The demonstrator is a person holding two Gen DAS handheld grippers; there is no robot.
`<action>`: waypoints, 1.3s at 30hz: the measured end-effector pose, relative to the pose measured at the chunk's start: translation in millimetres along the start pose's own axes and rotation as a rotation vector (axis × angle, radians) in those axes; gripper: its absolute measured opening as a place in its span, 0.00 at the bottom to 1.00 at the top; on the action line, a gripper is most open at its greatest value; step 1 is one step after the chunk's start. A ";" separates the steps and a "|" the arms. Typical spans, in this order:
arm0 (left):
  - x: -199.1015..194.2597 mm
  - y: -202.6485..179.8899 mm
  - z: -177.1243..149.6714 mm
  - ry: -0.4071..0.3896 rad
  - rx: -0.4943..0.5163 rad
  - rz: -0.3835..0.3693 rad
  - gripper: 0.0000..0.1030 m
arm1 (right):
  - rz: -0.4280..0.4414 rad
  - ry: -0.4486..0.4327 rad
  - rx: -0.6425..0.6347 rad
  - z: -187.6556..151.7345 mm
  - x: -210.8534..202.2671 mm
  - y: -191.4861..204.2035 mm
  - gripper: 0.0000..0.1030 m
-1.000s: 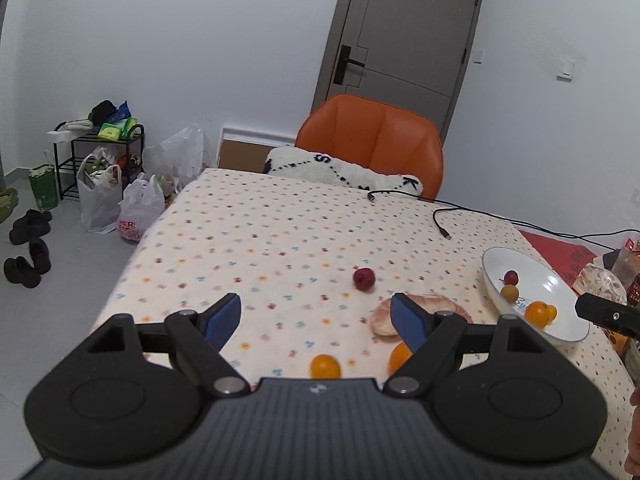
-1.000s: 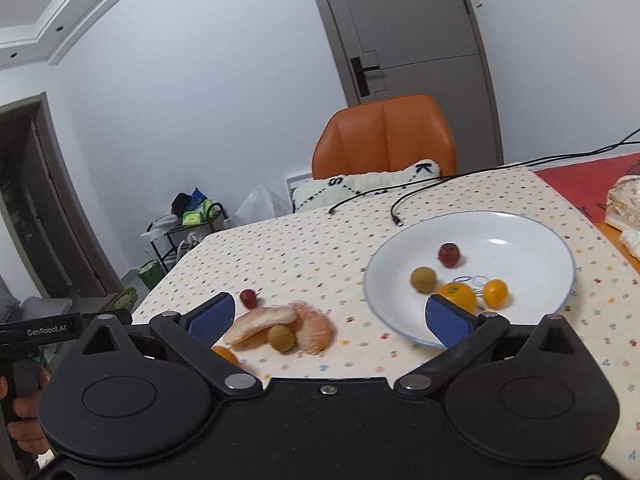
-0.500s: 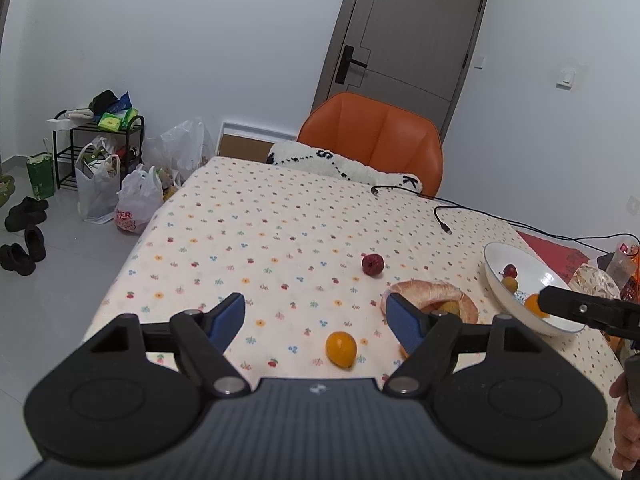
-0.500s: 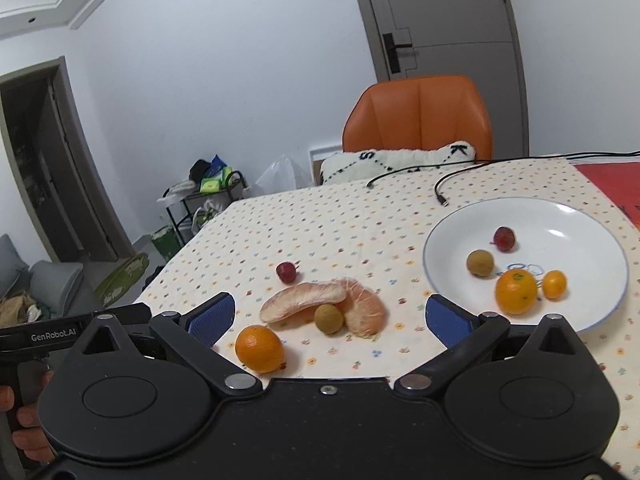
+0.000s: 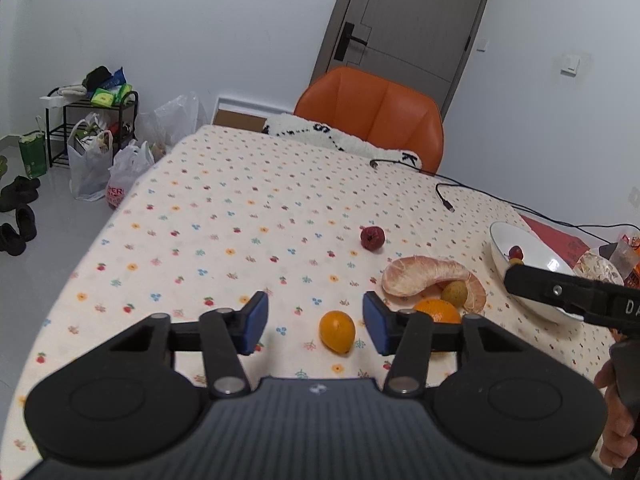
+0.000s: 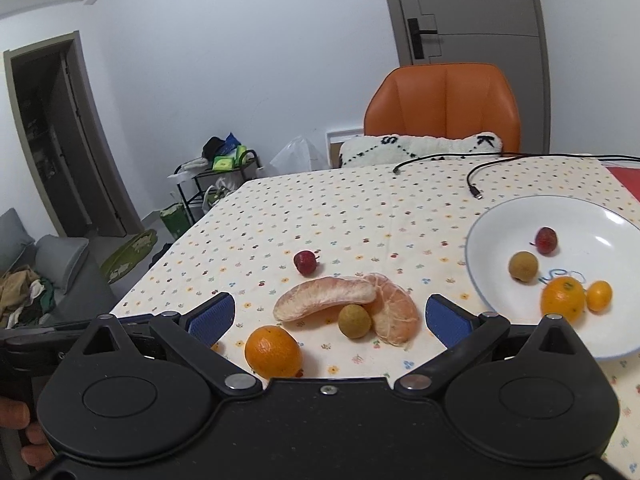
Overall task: Organize fruits
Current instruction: 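Close the left tool on the small orange tangerine, then grasp the peeled pink pomelo segment with the right tool while the left tool holds the tangerine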
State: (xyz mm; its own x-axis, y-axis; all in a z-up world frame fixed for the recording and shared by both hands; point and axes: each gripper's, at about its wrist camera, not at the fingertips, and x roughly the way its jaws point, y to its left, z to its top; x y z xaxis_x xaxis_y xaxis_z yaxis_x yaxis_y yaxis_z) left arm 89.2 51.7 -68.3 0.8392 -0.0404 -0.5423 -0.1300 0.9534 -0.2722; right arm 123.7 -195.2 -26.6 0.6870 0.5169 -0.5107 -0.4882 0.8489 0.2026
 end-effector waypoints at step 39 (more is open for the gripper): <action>25.6 22.9 1.6 0.030 -0.077 0.002 0.20 | -0.237 0.147 -0.252 -0.6 91.1 56.0 1.00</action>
State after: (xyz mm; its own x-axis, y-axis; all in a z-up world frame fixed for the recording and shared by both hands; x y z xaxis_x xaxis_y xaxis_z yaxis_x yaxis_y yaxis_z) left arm 108.6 73.0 -87.1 0.8226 -0.0483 -0.5666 -0.1731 0.9278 -0.3305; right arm 158.6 -100.6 -62.3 0.7213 0.2728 -0.6366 -0.4550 0.8797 -0.1385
